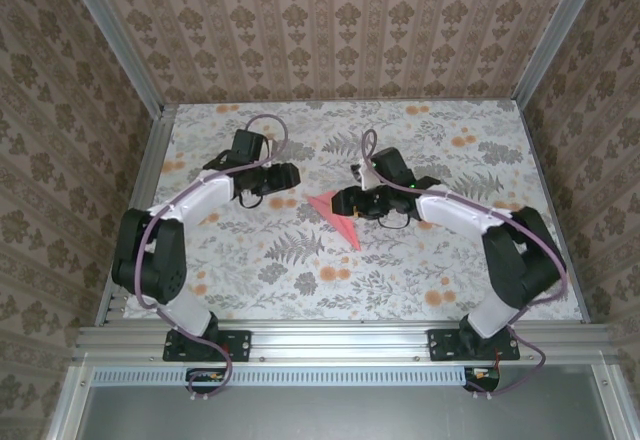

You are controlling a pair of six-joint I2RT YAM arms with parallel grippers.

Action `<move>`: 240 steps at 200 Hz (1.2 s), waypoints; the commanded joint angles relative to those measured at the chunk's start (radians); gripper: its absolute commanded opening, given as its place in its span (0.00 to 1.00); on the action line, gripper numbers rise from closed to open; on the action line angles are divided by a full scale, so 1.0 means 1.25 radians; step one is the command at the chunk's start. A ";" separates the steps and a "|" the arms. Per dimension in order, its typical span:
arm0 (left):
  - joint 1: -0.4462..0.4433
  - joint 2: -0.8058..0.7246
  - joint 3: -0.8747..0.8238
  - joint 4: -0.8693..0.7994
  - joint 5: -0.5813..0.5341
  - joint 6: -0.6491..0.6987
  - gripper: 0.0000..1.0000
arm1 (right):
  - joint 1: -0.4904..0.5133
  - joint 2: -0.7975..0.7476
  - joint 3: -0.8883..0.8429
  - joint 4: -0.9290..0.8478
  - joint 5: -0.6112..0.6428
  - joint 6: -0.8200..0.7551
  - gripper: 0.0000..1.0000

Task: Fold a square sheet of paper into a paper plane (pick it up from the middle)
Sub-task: Move the paper plane to the top-center of the table.

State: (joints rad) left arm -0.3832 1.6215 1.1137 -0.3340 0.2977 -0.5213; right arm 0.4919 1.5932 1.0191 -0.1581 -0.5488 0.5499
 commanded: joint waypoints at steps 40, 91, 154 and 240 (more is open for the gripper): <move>-0.010 -0.092 -0.057 -0.059 -0.041 -0.015 0.91 | -0.055 -0.182 -0.102 0.008 0.303 -0.124 0.86; -0.098 -0.067 -0.056 -0.069 -0.049 -0.113 0.94 | -0.109 -0.191 -0.170 0.087 0.348 -0.097 1.00; -0.236 0.088 0.087 -0.162 -0.111 -0.282 0.81 | -0.110 -0.168 -0.197 0.130 0.323 -0.066 1.00; -0.275 0.190 0.140 -0.172 -0.144 -0.384 0.57 | -0.109 -0.120 -0.196 0.128 0.295 -0.053 1.00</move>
State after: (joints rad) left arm -0.7261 1.8568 1.2816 -0.5072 0.1516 -0.9546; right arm 0.3550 1.4231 0.7769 -0.0055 -0.1547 0.4713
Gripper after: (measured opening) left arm 0.630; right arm 0.999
